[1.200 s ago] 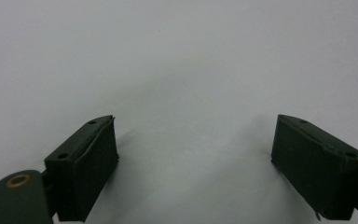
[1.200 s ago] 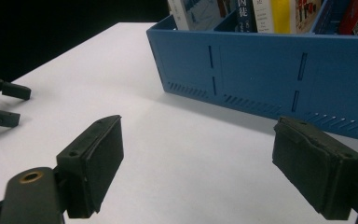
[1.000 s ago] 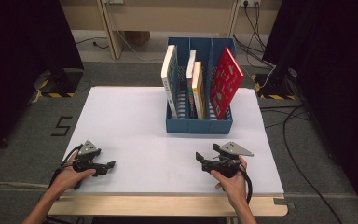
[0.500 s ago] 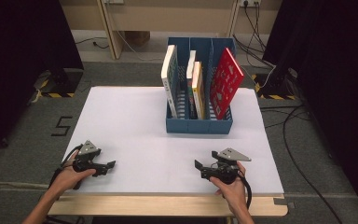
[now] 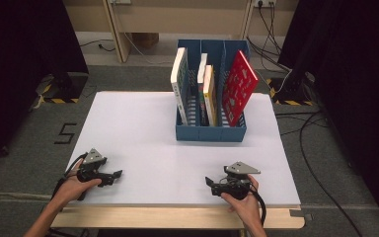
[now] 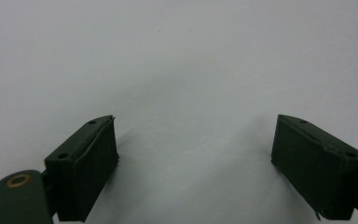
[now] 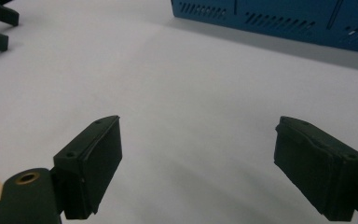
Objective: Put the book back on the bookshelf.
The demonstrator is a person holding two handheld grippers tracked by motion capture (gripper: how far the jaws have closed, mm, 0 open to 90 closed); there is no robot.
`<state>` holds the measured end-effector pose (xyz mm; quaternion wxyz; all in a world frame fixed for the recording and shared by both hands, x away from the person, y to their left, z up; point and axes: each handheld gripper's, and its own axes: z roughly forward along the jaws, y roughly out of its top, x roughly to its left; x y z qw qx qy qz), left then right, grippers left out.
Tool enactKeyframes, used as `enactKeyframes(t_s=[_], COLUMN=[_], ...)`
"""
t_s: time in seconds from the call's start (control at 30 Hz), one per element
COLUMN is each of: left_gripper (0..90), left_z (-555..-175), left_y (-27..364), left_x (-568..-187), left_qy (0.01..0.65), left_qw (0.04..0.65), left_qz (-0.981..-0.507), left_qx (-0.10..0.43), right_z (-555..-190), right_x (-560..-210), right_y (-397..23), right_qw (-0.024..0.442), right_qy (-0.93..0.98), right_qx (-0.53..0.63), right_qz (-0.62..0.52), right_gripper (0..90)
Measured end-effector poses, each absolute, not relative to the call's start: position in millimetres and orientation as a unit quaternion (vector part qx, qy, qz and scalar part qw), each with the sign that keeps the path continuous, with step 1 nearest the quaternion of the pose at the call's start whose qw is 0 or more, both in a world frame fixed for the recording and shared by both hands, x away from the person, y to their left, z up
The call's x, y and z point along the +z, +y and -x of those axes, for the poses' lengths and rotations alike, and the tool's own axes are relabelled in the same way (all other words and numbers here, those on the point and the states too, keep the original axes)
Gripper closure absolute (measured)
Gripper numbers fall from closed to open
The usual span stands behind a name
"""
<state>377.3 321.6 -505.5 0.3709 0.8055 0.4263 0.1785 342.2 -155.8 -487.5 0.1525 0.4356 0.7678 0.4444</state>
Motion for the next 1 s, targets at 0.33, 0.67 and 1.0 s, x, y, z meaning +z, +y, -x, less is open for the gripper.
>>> enactKeyframes(t_s=[0.33,0.67,1.0], left_gripper=[13.1,13.2,13.2], left_z=[-377.3,-377.3,-377.3], left_y=[321.5,321.5,321.5], left_x=[-505.5,-505.5,-505.5], left_qy=[0.427,0.427,0.427], left_qw=[0.371,0.371,0.371], left_qz=[-0.805,-0.805,-0.805], left_qx=[0.178,0.178,0.178], right_z=[-345.1,-341.5,-341.6], right_x=[-498.5,-501.6,-502.6], right_y=[-155.2,-147.0,-147.1], right_qw=[0.143,0.179,0.181], right_qy=[0.795,0.821,0.82], right_qx=[0.394,0.362,0.365], right_qz=[-0.438,-0.404,-0.401], right_gripper=[16.2,13.5,12.7])
